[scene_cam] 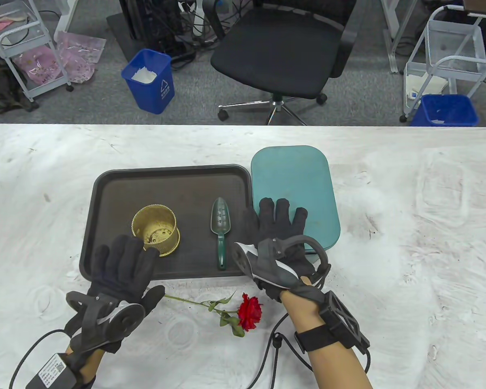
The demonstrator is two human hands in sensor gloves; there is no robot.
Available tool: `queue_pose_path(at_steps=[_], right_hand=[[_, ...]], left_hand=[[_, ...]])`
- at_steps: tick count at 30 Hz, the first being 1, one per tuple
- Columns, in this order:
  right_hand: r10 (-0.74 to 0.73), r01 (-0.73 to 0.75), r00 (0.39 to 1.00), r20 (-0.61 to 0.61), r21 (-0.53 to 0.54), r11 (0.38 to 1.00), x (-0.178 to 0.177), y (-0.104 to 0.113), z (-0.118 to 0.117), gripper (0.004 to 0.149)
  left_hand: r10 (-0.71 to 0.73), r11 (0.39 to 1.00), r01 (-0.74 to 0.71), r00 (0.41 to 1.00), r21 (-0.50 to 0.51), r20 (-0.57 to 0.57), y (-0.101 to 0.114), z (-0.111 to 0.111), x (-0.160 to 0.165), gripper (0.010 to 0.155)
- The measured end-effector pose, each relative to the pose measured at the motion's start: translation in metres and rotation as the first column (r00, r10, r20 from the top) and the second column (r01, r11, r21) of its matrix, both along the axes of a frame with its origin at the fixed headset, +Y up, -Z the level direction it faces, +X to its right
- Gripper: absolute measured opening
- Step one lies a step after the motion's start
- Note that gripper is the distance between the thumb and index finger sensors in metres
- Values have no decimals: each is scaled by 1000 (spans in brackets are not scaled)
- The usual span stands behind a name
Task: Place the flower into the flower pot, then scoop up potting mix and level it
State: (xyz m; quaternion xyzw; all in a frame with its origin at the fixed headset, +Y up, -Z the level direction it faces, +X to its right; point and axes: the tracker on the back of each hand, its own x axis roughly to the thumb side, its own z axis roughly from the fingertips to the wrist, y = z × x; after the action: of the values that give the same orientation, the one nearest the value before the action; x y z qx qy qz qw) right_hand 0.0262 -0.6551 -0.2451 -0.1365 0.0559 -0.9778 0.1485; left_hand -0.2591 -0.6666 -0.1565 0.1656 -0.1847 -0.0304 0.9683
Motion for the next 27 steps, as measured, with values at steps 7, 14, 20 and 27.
queue_pose_path(at_steps=[7,14,20,27], right_hand=[[-24,29,999,-36,151,988,4,-9,1,71],[-134,156,984,-114,215,964,9,3,4,66],[-115,148,986,-122,310,939,9,23,7,66],[218,-233,972,89,492,839,-9,63,2,56]], left_hand=[[-1,1000,1,1000,3,4,1,1,1,83],[1,1000,-1,1000,4,1,1,1,2,83],[-5,1000,5,1000,0,5,0,2,4,83],[2,1000,-2,1000,-13,1,-2,2,5,83]])
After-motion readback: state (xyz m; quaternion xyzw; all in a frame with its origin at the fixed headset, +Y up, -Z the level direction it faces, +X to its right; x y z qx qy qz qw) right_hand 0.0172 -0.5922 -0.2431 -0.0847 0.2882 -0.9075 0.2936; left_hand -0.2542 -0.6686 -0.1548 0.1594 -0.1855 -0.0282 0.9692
